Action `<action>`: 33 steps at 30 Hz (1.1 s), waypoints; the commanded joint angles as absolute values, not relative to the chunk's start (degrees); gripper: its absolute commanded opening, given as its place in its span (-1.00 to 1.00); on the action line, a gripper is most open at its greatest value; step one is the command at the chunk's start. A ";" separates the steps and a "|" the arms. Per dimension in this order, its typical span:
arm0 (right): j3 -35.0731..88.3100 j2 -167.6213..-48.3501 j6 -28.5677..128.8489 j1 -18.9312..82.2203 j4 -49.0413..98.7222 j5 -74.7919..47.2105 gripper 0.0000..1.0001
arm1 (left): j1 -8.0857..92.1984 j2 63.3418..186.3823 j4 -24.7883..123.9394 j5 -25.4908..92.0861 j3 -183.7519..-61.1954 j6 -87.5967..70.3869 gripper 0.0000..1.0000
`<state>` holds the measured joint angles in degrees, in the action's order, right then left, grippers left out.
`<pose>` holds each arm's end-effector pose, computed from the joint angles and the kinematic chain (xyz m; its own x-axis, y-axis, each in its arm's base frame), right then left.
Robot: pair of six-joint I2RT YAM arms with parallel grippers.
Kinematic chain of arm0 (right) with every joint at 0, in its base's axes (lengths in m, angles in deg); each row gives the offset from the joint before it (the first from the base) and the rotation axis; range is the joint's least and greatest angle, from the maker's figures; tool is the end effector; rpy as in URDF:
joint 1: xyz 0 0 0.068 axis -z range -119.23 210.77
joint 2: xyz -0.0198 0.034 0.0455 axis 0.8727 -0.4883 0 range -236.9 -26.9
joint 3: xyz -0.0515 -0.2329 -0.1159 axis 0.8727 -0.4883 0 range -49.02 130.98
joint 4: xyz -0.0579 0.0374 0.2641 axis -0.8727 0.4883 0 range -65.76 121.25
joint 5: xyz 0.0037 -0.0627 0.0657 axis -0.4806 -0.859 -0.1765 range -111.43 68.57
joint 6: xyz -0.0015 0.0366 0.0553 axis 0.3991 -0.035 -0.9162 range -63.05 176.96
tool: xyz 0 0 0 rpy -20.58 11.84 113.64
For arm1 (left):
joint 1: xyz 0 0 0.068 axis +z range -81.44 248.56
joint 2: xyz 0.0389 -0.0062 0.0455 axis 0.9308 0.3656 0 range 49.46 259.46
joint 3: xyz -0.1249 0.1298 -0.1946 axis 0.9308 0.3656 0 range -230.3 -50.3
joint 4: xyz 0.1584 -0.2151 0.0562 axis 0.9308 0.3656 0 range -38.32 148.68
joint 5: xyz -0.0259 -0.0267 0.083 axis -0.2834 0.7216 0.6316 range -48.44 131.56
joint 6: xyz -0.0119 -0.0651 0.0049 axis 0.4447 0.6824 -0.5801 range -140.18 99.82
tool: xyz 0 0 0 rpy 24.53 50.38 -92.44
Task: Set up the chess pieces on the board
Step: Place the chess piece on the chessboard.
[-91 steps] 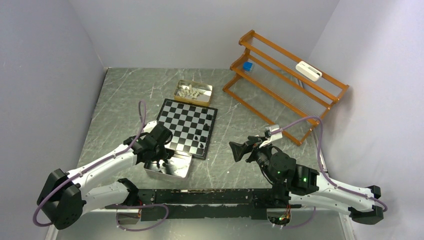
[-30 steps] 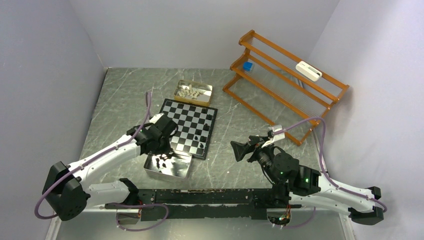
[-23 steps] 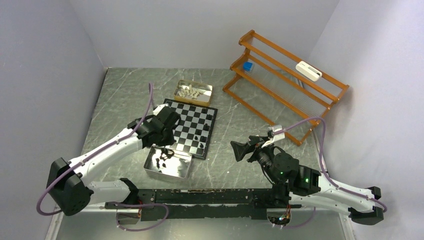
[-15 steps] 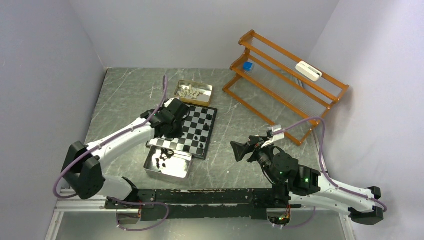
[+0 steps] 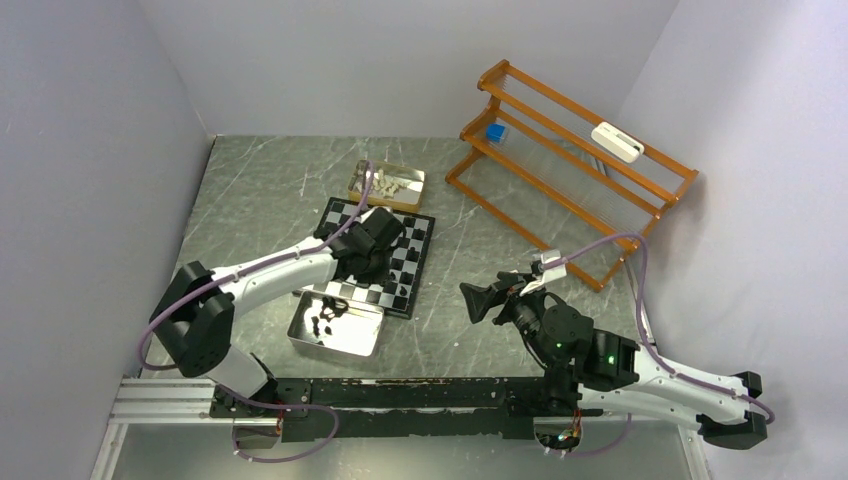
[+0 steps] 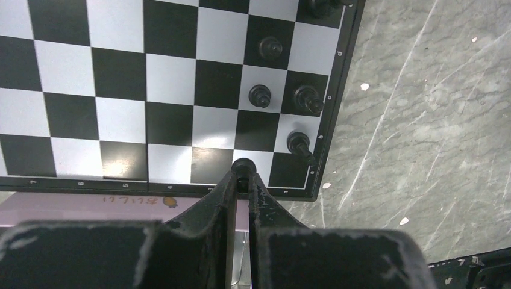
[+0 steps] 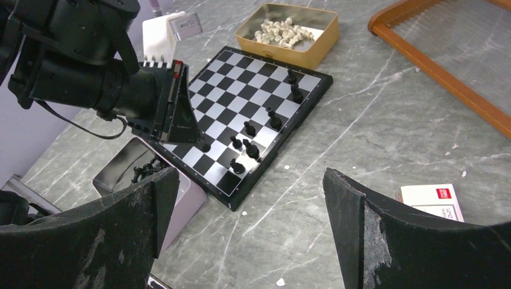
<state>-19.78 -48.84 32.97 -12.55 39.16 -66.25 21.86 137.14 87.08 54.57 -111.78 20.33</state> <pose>0.0757 0.1237 0.2866 -0.2294 0.2388 -0.9436 -0.4221 0.8491 0.3175 0.2326 -0.2295 0.1994 -0.8717 0.0020 -0.4901 0.0912 0.9832 -0.1583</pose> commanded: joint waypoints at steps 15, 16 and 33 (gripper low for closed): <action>-19.62 -46.63 32.07 -12.66 40.53 -68.57 0.89 | 19.26 144.29 82.46 55.27 -114.97 19.89 -0.72; -19.62 -46.64 32.04 -12.68 40.51 -68.59 0.89 | 19.21 144.53 82.37 55.27 -115.06 19.94 -0.72; -19.55 -46.61 32.91 -12.71 40.26 -69.04 0.88 | 19.14 147.42 83.23 57.33 -116.63 19.38 -0.73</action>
<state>-19.78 -47.24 32.95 -12.55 40.41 -67.34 19.63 146.80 84.02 55.58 -114.49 20.04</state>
